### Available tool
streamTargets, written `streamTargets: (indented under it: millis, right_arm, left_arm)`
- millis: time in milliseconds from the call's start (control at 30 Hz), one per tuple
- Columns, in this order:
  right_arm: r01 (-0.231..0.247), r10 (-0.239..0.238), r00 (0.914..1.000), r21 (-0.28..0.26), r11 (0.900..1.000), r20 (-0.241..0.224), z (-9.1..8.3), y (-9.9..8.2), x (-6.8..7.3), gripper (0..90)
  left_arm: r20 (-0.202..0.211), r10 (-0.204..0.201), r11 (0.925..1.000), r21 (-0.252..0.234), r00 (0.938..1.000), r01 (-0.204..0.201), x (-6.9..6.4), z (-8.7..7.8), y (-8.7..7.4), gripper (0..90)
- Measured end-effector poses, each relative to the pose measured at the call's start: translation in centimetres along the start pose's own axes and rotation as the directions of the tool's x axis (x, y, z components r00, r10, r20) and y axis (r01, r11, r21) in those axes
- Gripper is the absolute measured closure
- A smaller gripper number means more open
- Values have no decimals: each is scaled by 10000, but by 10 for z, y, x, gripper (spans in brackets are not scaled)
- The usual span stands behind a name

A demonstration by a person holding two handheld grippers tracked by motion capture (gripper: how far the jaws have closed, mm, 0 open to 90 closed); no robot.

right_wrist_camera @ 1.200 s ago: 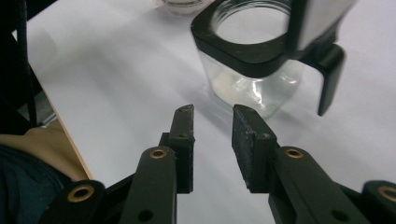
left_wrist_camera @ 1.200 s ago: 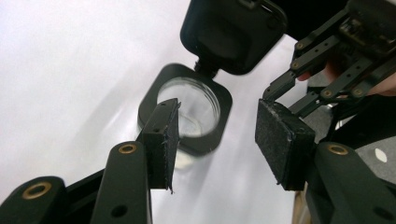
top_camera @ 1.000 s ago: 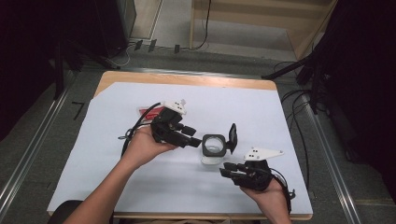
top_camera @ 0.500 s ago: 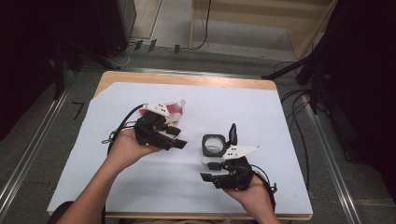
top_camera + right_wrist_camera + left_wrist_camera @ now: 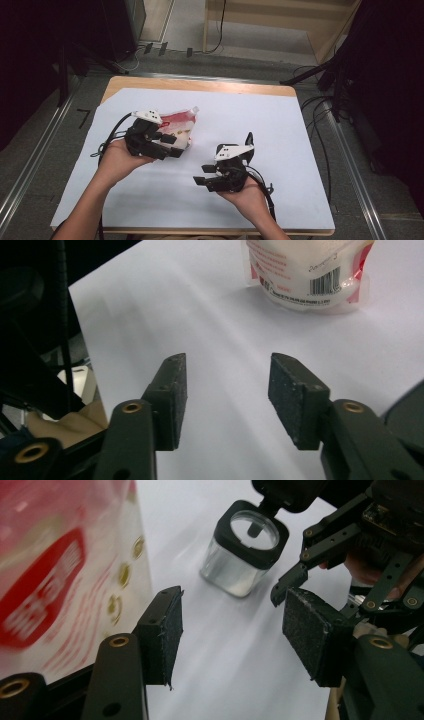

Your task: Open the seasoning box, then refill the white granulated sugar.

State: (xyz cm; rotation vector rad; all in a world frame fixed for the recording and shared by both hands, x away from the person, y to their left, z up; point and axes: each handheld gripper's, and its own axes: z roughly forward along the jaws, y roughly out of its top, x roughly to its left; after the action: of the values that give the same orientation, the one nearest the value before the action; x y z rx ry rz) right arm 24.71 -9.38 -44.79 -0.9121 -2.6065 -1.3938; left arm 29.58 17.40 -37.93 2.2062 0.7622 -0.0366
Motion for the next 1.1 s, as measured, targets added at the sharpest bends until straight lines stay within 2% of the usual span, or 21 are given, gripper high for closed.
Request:
streamTargets:
  millis: [200,233,333,367,400,467,733,767,900,1000,1100]
  right_arm:
    - [-210,210,9998,-3,9998,47,4,0,-4,460]
    - [-177,177,9998,-133,9998,17,5,0,-4,455]
    - [242,-241,9996,-25,9997,155,7,-1,-1,451]
    - [242,-241,9996,-25,9997,155,7,-1,-1,451]
    - [469,-469,9989,23,9989,93,9,-2,0,460]
    - [552,-552,9984,-27,9985,-134,11,-2,0,464]
    - [698,-698,9976,19,9976,-24,15,-2,3,449]
    - [655,-655,9978,4,9978,-25,15,-2,2,450]
    - [639,-639,9980,9,9980,-30,15,-3,1,452]
    - [649,-649,9979,13,9979,-9,16,-4,0,454]
    - [610,-610,9981,74,9981,70,18,-4,-1,453]
  left_arm:
    - [-259,-1,10000,-7,9997,0,4,-8,-8,422]
    - [-339,-92,9999,-88,9994,89,7,-12,-11,422]
    - [-315,-203,9997,-139,9993,199,10,-15,-13,424]
    - [-400,-249,9995,-184,9989,242,11,-16,-15,424]
    - [-464,-280,9994,-226,9985,270,12,-19,-17,424]
    - [-475,-310,9991,-317,9984,295,13,-23,-20,423]
    - [-827,-752,9966,-402,9937,721,23,-35,-29,428]
    - [-853,-904,9950,-493,9922,864,26,-38,-32,428]
    - [-925,-1084,9928,-615,9898,1029,31,-45,-37,433]
    - [-1141,-1377,9879,-868,9839,1282,40,-48,-40,433]
    - [-983,-1536,9839,-1067,9832,1431,47,-44,-39,429]
